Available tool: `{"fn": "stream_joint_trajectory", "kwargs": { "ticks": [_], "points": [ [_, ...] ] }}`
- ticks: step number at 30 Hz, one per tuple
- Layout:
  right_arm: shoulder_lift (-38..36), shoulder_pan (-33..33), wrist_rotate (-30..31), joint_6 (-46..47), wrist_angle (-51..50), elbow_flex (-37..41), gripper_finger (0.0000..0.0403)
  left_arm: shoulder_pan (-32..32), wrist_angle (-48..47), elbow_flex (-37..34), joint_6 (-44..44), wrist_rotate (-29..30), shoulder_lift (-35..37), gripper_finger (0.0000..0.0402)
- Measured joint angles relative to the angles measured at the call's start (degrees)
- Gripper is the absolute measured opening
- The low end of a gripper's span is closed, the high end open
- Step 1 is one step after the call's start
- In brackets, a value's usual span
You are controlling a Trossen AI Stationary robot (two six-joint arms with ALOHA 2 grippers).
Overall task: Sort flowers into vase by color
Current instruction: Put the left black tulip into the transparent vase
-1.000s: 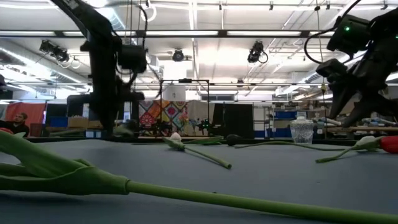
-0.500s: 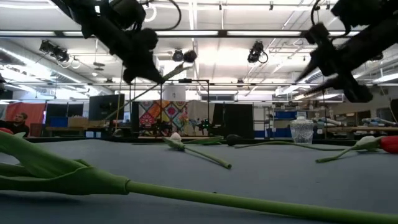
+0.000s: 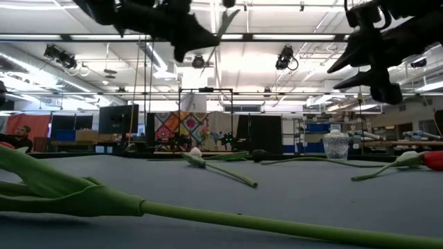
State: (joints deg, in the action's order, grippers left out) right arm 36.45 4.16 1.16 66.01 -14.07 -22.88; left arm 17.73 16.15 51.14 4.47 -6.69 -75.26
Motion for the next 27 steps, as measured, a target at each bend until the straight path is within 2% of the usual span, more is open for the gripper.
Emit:
{"fn": "stream_joint_trajectory", "kwargs": {
  "ticks": [9,15,19,21,25,27],
  "points": [
    [0.0,1.6,-4.2,-12.0,-16.2,-8.9,0.0155,-2.6,0.5,15.6,-0.9,1.6,-12.8,0.0026],
    [-0.4,1.6,-4.2,-16.8,-18.6,-11.8,0.0155,-2.5,4.4,20.4,2.9,3.4,-22.4,0.0027],
    [-1.4,1.6,-4.2,-18.8,-18.6,-11.9,0.0155,-2.6,9.9,24.0,3.8,1.2,-27.0,0.0027],
    [-1.6,1.6,-3.0,-20.9,-17.8,-11.9,0.0156,-2.6,8.7,26.2,3.8,0.8,-29.4,0.0027],
    [-1.5,1.7,4.1,-25.2,-14.0,-11.9,0.0162,-2.6,8.2,30.9,4.0,-1.0,-33.8,0.0027],
    [-1.5,1.9,5.3,-27.4,-13.1,-11.9,0.0171,-2.8,8.4,33.4,4.3,-1.6,-35.3,0.0027]
  ]
}}
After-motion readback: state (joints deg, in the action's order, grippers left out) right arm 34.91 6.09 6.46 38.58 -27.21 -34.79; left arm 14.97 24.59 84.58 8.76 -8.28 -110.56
